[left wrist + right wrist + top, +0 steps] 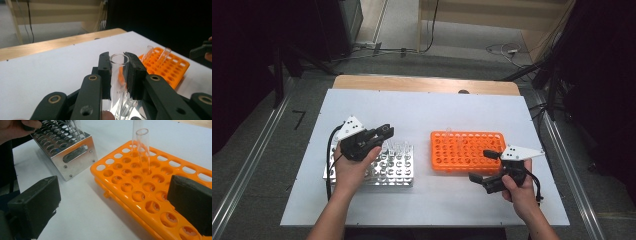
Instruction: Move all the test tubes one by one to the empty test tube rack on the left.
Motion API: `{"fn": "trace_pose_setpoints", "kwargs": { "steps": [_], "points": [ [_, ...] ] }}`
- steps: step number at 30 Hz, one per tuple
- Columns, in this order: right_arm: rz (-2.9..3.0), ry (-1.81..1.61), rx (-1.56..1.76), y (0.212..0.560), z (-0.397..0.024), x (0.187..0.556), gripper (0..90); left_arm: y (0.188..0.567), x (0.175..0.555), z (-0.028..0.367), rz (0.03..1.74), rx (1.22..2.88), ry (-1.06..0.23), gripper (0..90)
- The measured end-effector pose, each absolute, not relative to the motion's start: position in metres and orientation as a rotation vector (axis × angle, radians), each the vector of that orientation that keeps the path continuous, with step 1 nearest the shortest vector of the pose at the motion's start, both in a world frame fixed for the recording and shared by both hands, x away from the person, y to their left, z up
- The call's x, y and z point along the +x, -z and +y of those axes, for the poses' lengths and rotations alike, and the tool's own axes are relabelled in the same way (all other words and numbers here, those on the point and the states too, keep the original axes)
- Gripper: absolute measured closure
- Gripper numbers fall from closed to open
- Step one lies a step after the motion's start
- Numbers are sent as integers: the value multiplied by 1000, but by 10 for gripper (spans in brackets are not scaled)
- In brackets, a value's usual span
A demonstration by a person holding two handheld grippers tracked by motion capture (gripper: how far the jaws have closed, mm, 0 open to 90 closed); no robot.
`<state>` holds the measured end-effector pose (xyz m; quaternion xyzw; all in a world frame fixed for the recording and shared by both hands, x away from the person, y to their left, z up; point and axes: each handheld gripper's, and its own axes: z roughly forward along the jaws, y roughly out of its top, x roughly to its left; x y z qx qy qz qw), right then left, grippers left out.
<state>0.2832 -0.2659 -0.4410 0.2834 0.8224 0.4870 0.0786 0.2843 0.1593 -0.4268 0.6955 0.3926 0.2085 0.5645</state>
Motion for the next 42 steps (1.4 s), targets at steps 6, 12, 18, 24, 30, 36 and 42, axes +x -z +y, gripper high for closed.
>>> {"fn": "trace_pose_setpoints", "kwargs": {
  "steps": [6,12,18,24,30,36,42],
  "points": [
    [2465,-1452,845,441,-265,283,0,431,286,154,955,1698,-494,760],
    [2474,-1441,842,444,-263,283,0,432,285,147,1007,1788,-501,756],
    [2472,-1440,842,443,-263,283,0,433,283,148,1030,1819,-473,747],
    [2479,-1438,839,444,-261,284,0,433,281,152,1045,1801,-418,695],
    [2470,-1432,847,444,-260,284,0,431,276,159,1045,1745,-384,509],
    [2447,-1441,880,443,-259,287,0,425,267,161,1009,1693,-365,203],
    [2430,-1436,892,439,-256,291,0,425,259,155,969,1697,-336,21]
  ]
}}
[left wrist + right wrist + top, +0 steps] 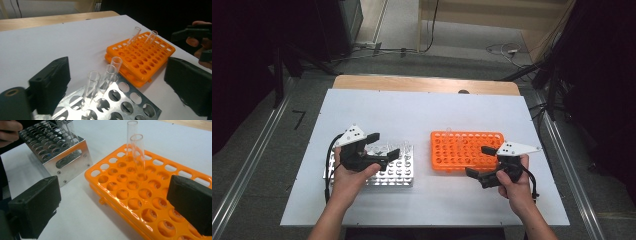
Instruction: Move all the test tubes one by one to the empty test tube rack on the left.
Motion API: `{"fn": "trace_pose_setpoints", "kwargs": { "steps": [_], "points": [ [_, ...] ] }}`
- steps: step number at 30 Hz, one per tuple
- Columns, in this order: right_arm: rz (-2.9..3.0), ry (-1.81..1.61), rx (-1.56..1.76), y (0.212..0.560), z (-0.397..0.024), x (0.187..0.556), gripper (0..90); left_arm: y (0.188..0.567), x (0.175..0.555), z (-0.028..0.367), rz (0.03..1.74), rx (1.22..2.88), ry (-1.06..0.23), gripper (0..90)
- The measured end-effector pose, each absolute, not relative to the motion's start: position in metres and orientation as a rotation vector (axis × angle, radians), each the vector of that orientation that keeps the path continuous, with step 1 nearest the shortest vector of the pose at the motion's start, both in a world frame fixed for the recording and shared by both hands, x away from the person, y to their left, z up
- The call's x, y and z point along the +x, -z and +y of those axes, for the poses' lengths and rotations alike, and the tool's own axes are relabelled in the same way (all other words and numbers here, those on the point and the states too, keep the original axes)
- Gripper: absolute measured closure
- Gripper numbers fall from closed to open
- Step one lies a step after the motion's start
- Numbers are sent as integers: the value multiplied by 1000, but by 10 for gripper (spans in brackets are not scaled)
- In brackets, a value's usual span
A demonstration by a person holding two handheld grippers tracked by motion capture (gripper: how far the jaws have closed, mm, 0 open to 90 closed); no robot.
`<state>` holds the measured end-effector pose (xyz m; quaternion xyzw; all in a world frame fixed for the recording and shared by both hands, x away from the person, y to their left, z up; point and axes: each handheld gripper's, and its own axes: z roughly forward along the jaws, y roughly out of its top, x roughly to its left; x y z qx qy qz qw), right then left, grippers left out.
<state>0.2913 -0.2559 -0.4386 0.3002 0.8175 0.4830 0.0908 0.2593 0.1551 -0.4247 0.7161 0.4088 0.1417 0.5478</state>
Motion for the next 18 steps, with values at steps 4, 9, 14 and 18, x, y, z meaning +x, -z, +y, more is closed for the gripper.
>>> {"fn": "trace_pose_setpoints", "kwargs": {
  "steps": [4,9,14,18],
  "points": [
    [2427,-1431,903,436,-250,298,0,425,254,154,932,1683,-309,0],
    [2417,-1450,925,433,-244,308,0,424,250,152,917,1674,-303,0],
    [2420,-1465,920,430,-238,322,0,425,248,150,911,1687,-305,0],
    [2429,-1462,938,431,-234,335,23,425,246,148,904,1689,-308,0]
  ]
}}
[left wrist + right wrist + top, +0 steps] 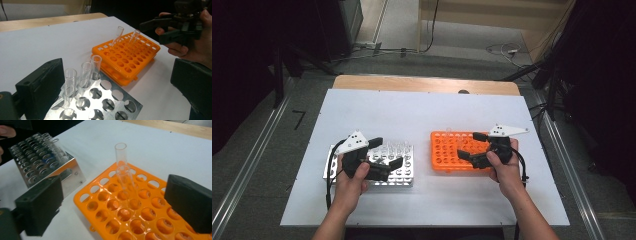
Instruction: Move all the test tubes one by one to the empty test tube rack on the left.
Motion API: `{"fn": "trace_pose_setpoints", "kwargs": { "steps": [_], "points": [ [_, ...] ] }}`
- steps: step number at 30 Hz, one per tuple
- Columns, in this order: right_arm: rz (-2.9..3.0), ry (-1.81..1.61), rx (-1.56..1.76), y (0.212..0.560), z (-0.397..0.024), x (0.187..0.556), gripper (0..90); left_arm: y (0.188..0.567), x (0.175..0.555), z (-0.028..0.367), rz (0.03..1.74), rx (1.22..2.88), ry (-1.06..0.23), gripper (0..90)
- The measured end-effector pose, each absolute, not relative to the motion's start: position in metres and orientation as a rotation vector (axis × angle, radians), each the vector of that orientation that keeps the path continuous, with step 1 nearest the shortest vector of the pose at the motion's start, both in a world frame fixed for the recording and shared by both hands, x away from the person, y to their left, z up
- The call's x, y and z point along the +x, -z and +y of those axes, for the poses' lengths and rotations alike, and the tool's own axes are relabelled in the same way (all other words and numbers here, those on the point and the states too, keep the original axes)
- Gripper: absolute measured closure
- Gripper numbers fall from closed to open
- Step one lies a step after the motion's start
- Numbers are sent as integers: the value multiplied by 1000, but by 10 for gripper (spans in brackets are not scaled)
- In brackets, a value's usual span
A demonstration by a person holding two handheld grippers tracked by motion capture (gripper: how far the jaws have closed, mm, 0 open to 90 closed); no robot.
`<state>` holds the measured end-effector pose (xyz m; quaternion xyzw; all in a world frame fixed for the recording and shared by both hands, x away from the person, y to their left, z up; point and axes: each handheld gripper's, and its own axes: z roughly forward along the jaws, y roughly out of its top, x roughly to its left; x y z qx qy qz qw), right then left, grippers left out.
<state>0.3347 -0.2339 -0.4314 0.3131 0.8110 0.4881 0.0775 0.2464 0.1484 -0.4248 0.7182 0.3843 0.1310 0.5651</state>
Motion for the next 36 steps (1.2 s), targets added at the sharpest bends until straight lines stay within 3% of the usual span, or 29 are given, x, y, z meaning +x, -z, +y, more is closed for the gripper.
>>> {"fn": "trace_pose_setpoints", "kwargs": {
  "steps": [4,14,36],
  "points": [
    [2447,-1440,971,436,-231,345,61,425,245,147,899,1687,-310,0],
    [2471,-1284,1135,456,-222,363,327,426,245,143,888,1691,-307,0],
    [2420,-1138,1064,461,-212,354,672,427,245,139,889,1701,-302,0]
  ]
}}
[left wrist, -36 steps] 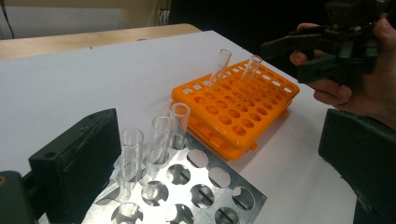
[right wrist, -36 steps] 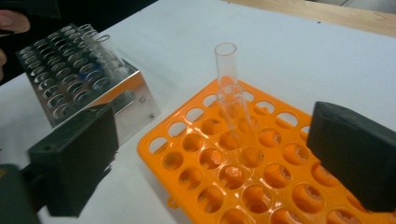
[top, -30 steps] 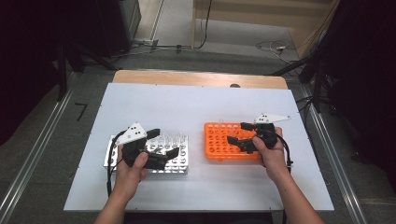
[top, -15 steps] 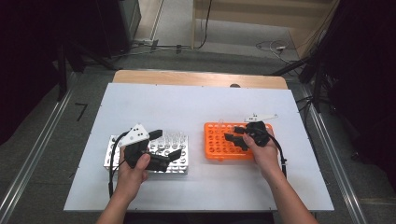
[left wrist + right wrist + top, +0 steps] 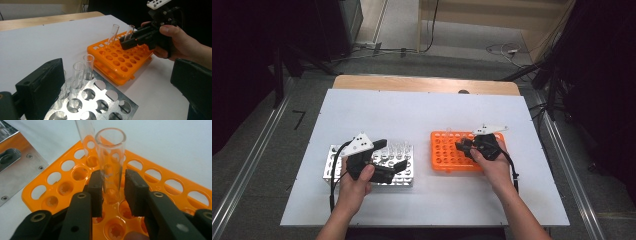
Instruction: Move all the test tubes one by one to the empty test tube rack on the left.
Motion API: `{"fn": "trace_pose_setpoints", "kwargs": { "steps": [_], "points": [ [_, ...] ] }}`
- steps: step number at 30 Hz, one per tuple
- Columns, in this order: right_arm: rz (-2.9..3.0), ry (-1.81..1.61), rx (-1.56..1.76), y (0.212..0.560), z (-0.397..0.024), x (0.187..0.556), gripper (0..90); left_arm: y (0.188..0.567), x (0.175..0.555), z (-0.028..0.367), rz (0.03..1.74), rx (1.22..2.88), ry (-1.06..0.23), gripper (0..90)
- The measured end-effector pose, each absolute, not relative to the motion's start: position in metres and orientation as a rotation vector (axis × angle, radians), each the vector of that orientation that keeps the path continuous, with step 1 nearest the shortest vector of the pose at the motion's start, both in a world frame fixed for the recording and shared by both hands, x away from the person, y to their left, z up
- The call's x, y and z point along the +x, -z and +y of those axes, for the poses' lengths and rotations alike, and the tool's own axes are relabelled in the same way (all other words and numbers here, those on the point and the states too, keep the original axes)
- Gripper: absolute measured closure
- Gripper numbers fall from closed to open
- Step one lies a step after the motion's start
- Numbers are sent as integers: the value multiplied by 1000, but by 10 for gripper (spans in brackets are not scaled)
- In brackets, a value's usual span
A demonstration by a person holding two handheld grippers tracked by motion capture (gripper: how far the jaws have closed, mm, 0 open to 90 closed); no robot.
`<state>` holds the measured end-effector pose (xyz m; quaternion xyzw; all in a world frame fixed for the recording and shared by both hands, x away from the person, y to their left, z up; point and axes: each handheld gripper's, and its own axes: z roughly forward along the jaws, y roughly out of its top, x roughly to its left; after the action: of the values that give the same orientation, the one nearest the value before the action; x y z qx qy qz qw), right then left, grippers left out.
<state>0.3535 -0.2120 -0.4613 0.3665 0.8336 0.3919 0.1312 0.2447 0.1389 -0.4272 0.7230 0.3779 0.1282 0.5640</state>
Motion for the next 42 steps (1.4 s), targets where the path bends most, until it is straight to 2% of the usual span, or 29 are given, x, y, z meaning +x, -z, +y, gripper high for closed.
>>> {"fn": "trace_pose_setpoints", "kwargs": {
  "steps": [6,14,29,42],
  "points": [
    [2412,-1155,1069,463,-214,350,729,425,243,139,881,1689,-303,0],
    [2382,-1194,1052,459,-216,349,731,424,243,138,872,1691,-298,0],
    [2335,-1310,1026,427,-230,332,732,418,239,130,818,1699,-284,0],
    [2434,-1366,921,416,-211,311,732,414,236,121,769,1704,-260,0]
  ]
}}
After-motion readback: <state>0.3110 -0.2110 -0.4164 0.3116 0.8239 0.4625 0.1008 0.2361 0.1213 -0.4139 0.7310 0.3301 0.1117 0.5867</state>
